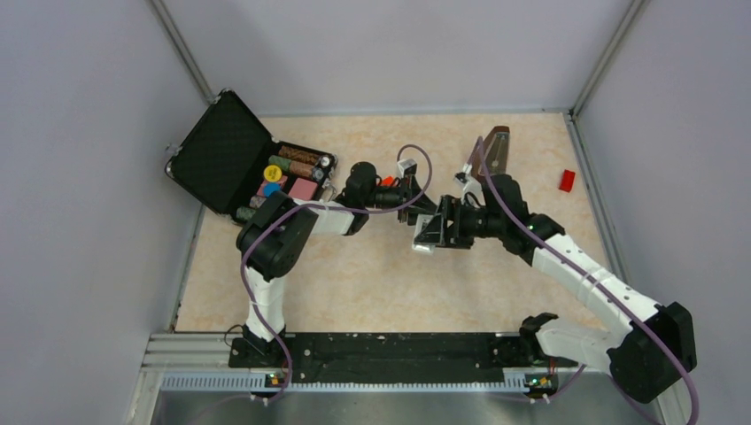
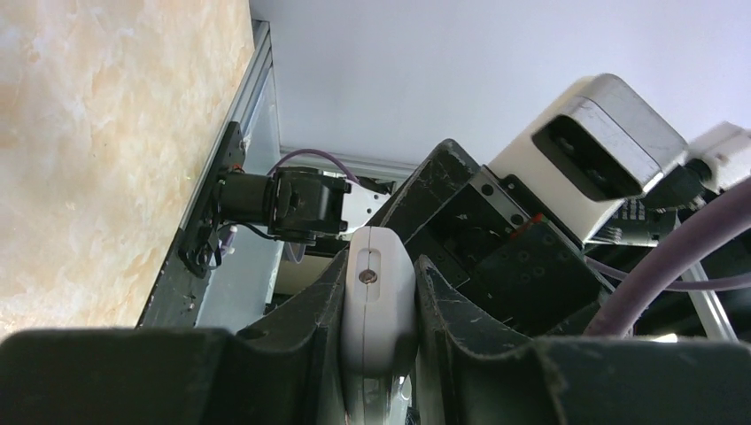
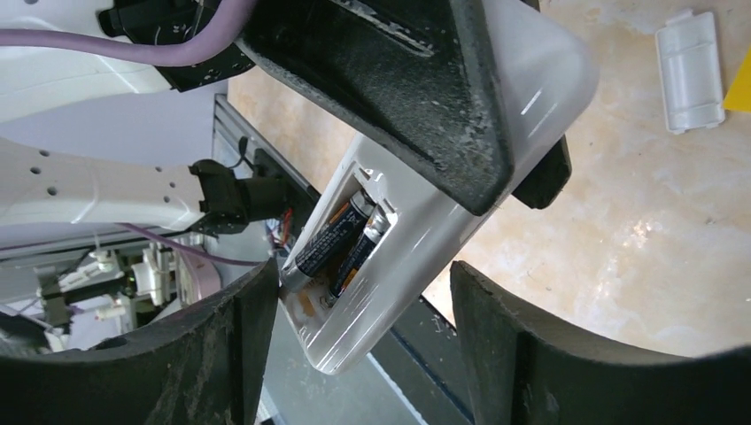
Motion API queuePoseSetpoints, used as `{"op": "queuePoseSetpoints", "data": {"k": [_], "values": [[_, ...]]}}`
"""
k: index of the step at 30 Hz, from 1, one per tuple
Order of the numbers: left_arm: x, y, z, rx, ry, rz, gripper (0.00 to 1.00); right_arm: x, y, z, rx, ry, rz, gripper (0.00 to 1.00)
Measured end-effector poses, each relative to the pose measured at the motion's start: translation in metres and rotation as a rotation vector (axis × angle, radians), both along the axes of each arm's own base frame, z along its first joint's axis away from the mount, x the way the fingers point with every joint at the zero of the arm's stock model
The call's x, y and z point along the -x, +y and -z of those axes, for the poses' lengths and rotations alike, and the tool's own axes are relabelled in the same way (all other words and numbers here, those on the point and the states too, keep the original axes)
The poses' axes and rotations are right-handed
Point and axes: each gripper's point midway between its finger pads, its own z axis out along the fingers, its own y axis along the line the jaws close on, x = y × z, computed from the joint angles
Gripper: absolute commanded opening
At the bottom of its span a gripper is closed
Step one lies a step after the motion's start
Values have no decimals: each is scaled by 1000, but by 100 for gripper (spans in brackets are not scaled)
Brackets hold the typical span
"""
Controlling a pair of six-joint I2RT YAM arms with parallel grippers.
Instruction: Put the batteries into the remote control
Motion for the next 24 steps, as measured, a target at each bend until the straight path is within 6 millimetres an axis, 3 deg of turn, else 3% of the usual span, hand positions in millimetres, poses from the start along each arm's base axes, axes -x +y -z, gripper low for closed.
{"op": "queuePoseSetpoints", "data": {"k": [6,14,24], "values": [[-3,-1,-5,1,-32,-29,0,0,-4,1,-104,60,27,63],[0,3,-21,-11,-101,-45,0,0,-2,-13,-185,75,16,63],[7,9,-17,-29,-105,-3,0,-10,-3,-15,-224,95,50,62]]}}
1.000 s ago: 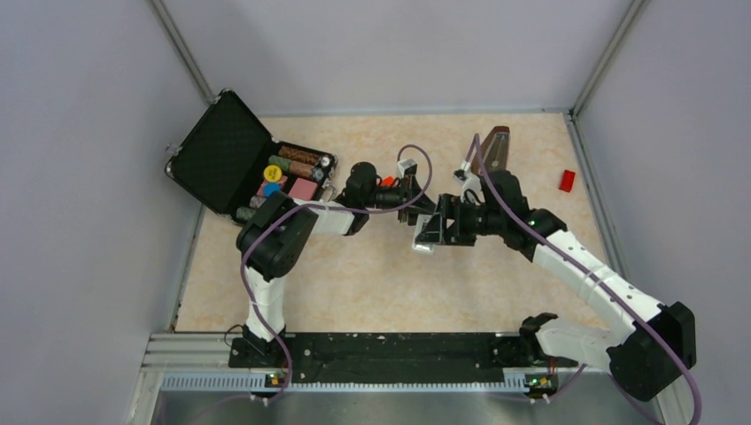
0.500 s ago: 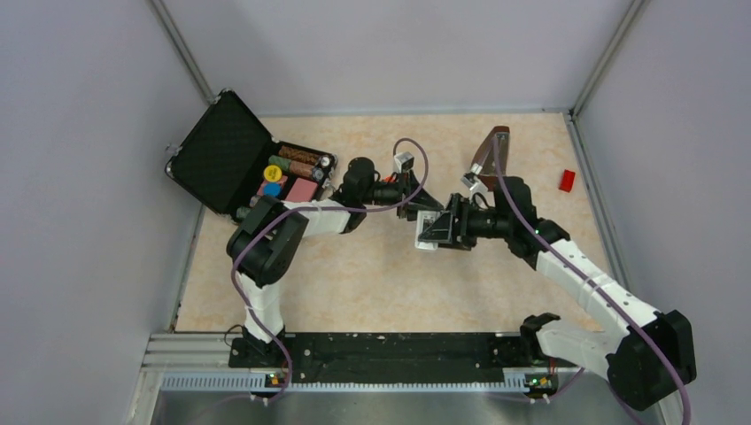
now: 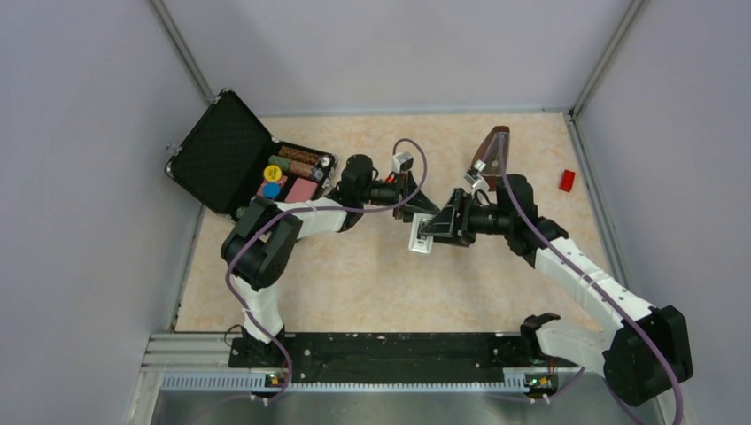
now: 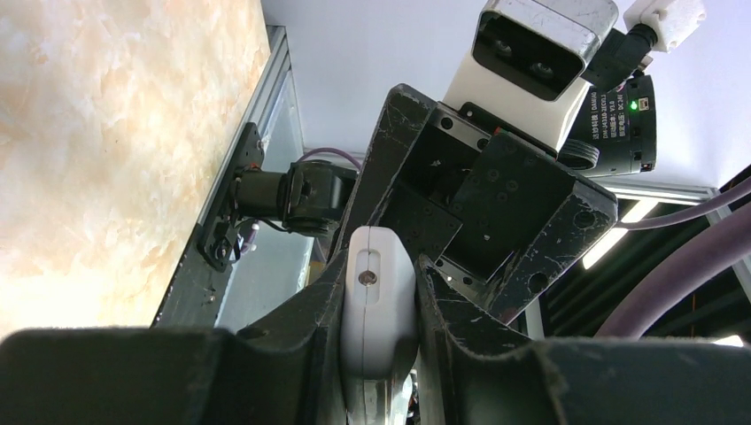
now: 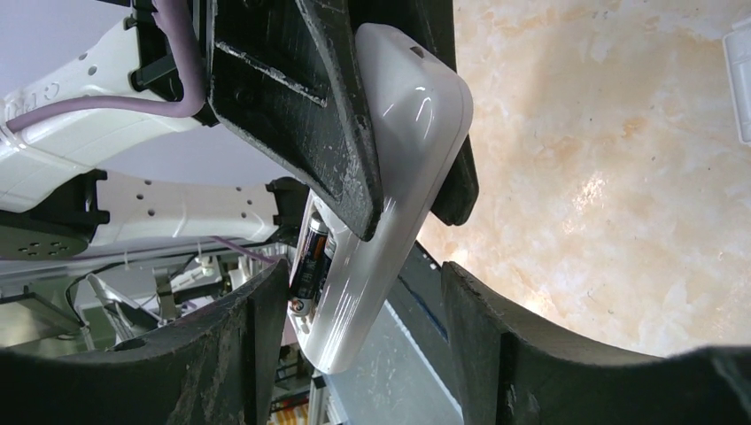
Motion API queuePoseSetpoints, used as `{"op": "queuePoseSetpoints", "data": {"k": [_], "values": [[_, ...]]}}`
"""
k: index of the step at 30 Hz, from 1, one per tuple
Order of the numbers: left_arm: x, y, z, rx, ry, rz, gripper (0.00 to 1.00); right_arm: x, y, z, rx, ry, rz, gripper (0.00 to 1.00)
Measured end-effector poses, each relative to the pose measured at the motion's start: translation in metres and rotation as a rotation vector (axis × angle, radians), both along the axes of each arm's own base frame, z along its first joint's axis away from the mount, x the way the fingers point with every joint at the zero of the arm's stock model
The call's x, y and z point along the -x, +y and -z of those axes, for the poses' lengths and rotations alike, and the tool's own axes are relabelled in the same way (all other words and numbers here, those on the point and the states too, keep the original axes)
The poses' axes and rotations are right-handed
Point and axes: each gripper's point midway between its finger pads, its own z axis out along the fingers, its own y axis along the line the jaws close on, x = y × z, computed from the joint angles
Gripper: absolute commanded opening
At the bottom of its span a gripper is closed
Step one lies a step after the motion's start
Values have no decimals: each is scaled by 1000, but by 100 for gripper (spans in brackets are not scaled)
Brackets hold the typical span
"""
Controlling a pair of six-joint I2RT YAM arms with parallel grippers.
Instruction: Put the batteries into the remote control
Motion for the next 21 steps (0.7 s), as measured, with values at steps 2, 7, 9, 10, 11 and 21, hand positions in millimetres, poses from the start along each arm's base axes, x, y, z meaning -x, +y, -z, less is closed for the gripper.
{"op": "queuePoseSetpoints", "data": {"k": [2,7,9,10,11,21], "values": [[0,0,1,-3,1,2,0,-1,1,1,-2,4,-1,62],[2,1,1,-5,6,14,0,-4,2,2,-5,2,-1,70],[3,1,1,-4,8,21,0,-5,2,2,-5,-2,1,74],[4,1,0,-2,7,23,0,-5,2,1,-6,-3,2,76],[4,1,-1,-1,6,24,0,-5,2,1,-6,-6,2,78],[6,1,-9,23,6,37,0,-9,5,-10,-40,-45,6,82]]}}
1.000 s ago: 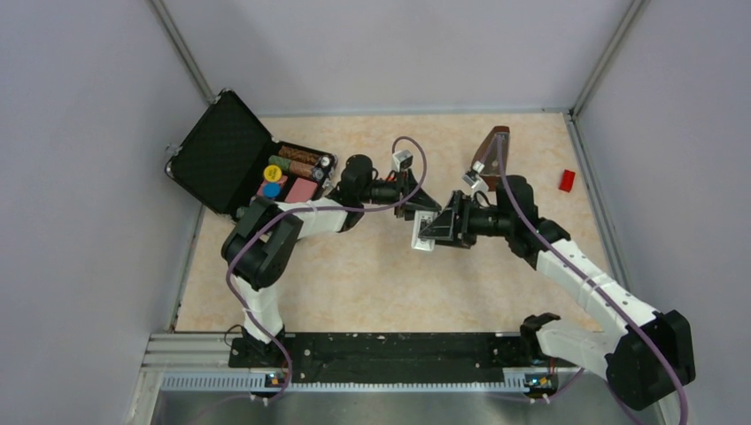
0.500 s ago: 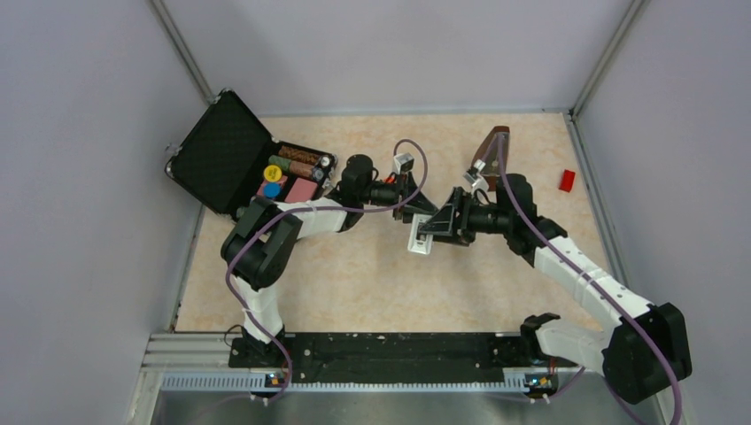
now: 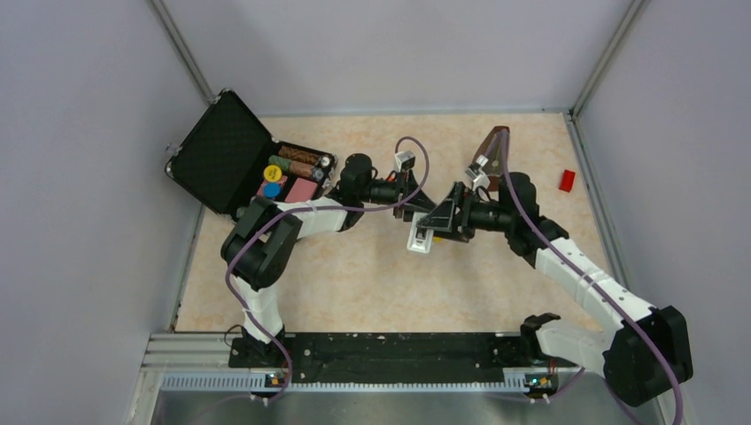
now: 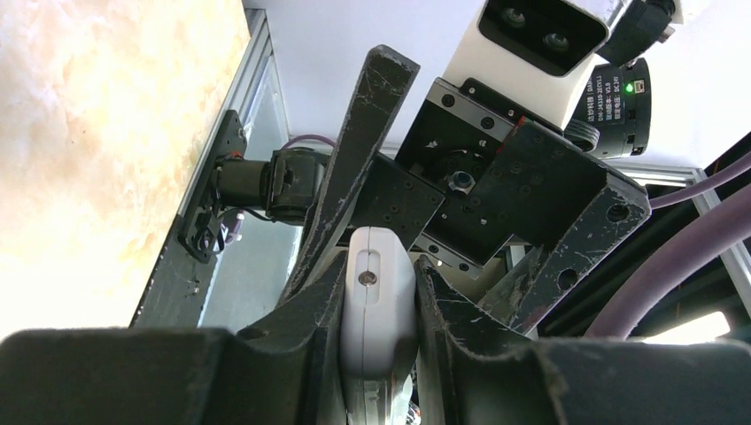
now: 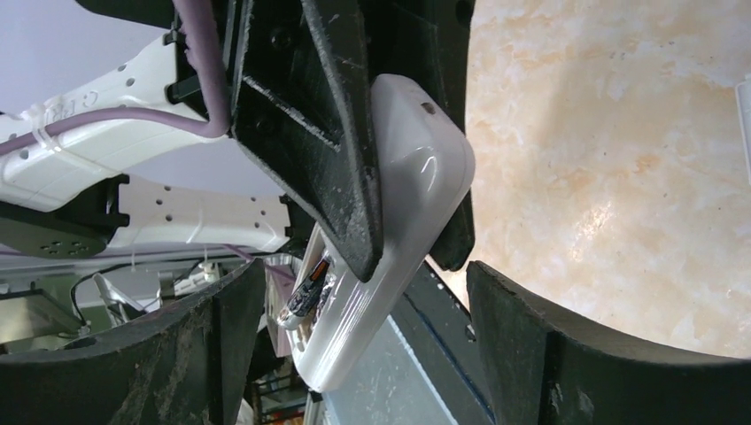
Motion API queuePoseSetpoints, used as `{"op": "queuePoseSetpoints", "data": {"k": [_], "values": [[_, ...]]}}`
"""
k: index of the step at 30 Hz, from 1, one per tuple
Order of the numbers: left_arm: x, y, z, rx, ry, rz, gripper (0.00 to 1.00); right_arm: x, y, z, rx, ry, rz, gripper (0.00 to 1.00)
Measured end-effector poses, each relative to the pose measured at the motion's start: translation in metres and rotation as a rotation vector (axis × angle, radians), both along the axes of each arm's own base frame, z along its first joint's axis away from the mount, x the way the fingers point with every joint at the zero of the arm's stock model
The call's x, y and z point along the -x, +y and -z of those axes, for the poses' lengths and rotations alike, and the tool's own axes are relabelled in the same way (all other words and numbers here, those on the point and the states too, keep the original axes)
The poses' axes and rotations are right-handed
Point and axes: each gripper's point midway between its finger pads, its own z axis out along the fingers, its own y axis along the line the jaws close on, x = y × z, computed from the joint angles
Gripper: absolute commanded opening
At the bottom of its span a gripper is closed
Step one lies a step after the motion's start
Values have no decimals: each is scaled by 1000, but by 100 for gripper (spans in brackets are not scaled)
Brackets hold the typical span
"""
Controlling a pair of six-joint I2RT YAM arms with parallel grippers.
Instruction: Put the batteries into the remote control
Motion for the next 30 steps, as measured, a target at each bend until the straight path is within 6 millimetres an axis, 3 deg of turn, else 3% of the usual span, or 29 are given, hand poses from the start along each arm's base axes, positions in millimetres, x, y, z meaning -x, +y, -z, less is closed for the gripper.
{"op": "queuePoseSetpoints", "data": {"k": [7,14,30], "values": [[0,0,-4,10,4,-1,0,13,-3,-11,-6,-76,-55,82],[0,0,-5,9,20,-1,0,27,-6,0,35,-109,-135,82],[-4,-1,-3,11,-20,-16,0,23,-5,13,50,-36,-129,74]]}}
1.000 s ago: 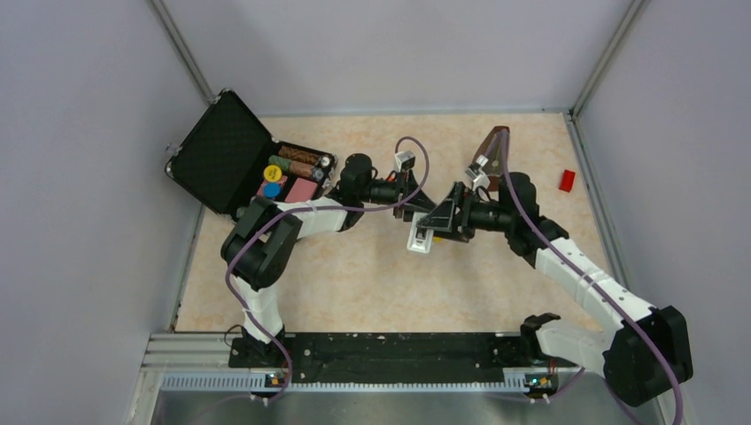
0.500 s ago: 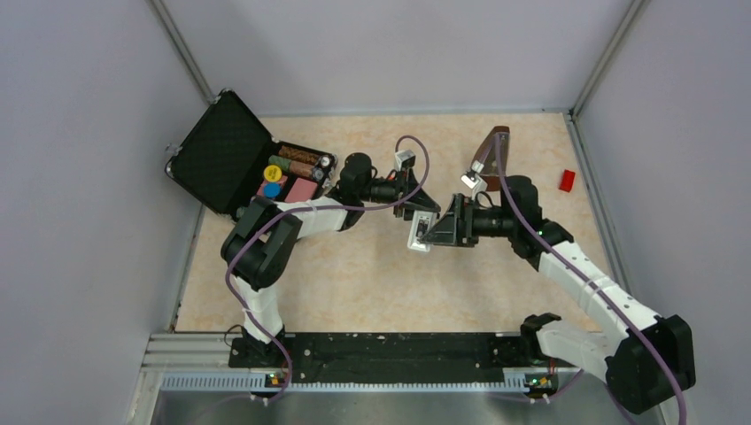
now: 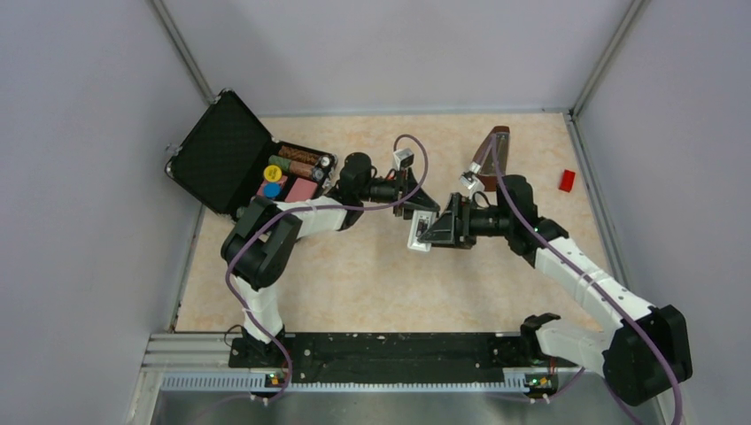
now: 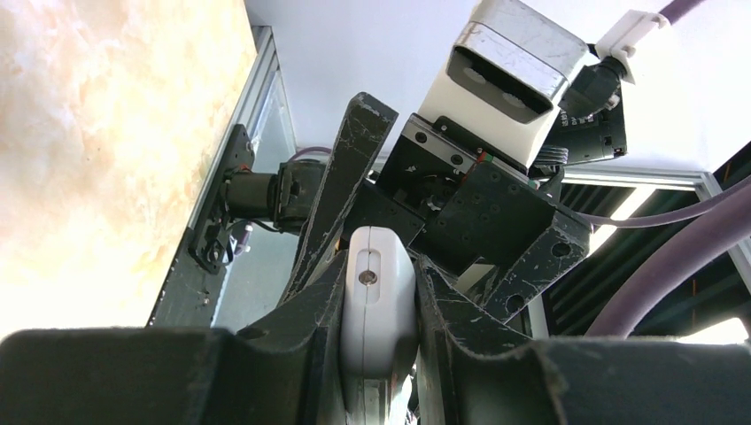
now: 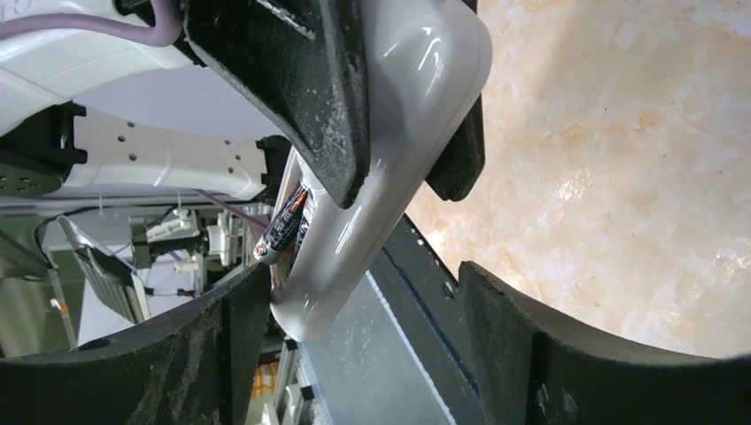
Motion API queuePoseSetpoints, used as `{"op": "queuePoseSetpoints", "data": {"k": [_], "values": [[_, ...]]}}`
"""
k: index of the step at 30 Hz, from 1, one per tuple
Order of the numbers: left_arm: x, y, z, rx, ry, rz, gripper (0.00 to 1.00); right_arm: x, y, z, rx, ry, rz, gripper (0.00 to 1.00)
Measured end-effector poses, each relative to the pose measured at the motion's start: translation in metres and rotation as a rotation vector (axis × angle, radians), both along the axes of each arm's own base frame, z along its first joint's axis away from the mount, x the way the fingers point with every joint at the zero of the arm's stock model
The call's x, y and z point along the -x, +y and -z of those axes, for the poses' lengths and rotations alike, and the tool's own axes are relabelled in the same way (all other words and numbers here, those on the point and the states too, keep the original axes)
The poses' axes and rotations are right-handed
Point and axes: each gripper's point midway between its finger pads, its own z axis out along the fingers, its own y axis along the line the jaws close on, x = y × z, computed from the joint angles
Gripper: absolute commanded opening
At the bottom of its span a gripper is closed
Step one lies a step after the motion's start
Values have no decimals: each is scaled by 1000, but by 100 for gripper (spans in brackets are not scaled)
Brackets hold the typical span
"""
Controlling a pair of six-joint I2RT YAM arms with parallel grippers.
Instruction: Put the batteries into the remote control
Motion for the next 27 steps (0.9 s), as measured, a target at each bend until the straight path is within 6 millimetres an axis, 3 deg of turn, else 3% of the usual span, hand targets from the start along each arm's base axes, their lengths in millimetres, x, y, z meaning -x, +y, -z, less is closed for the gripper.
{"op": "queuePoseSetpoints", "data": {"k": [17,27], "values": [[-12,1,17,-52,-15,-55,0,-4,3,14,-14,180,76,60],[-16,3,24,-56,-116,-70,0,-4,7,27,-20,339,84,51]]}}
